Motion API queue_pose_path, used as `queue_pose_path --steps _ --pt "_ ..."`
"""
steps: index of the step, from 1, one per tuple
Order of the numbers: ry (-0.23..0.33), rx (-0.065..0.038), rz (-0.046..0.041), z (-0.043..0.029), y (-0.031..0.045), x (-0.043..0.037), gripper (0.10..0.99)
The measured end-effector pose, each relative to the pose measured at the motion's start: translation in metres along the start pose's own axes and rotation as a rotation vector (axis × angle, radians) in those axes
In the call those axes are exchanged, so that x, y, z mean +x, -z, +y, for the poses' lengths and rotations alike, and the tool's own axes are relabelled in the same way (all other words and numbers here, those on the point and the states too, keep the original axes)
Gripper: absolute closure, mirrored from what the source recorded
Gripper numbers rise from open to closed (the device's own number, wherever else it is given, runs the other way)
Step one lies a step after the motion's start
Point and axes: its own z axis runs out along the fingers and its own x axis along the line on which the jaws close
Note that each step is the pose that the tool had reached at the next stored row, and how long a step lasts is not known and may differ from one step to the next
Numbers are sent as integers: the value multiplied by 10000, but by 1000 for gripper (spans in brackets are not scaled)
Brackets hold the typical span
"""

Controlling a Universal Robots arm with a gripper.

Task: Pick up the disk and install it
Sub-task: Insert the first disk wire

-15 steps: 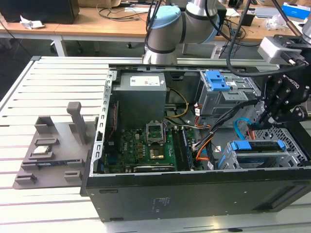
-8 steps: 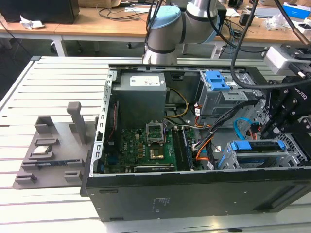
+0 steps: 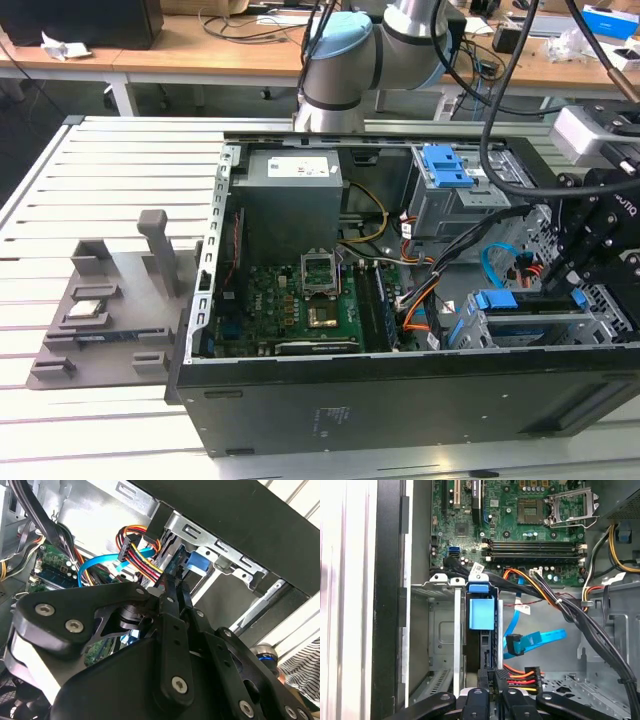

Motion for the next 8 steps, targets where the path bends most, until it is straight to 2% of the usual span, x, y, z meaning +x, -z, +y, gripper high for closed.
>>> queue_pose_path --steps 8 --pt "2 -1 -5 -7 -25 -1 918"
